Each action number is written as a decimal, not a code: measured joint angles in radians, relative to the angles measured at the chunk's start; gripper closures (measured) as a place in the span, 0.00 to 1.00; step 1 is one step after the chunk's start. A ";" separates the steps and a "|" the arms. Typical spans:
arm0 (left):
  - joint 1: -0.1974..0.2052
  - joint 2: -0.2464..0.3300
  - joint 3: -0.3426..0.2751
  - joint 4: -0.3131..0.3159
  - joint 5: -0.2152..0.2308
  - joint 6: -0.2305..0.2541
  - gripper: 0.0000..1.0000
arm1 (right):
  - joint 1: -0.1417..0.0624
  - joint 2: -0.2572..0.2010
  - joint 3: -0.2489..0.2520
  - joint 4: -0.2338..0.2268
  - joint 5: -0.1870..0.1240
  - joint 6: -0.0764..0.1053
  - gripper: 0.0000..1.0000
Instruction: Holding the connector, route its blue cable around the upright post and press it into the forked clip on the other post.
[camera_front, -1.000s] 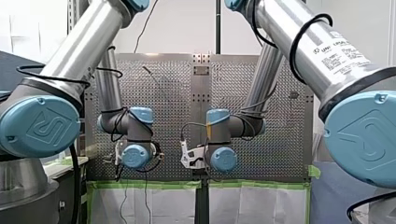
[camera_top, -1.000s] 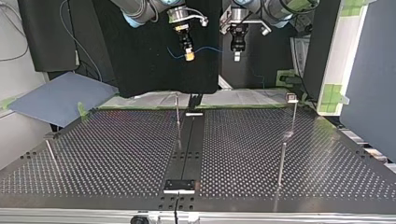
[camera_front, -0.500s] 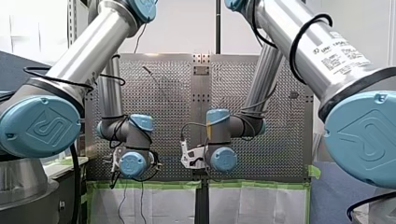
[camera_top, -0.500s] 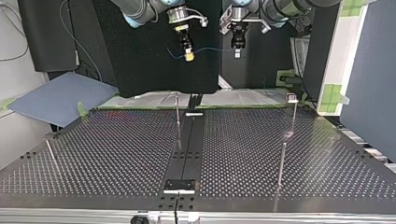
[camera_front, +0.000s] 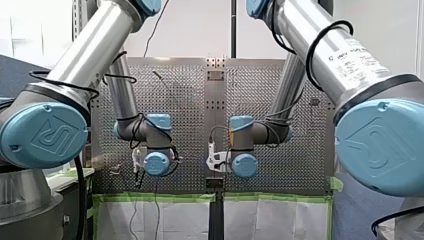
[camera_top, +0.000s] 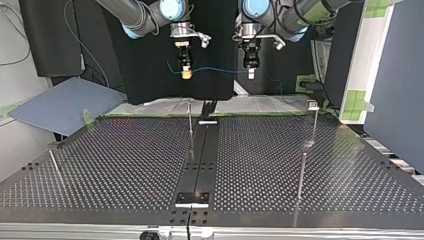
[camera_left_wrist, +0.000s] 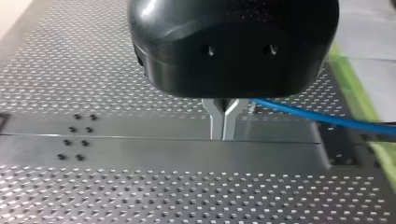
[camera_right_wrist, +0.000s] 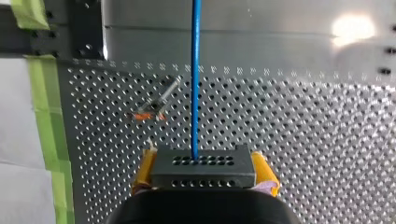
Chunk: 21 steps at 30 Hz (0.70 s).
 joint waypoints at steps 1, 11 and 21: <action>0.001 0.009 0.003 -0.006 -0.001 -0.001 0.99 | -0.009 -0.009 0.000 0.009 -0.001 0.009 0.98; 0.013 0.089 0.017 -0.079 -0.039 -0.002 0.99 | -0.097 -0.091 -0.021 0.026 -0.024 0.085 0.98; 0.041 0.182 0.053 -0.172 -0.069 -0.014 0.99 | -0.142 -0.159 -0.078 0.085 -0.072 0.093 0.98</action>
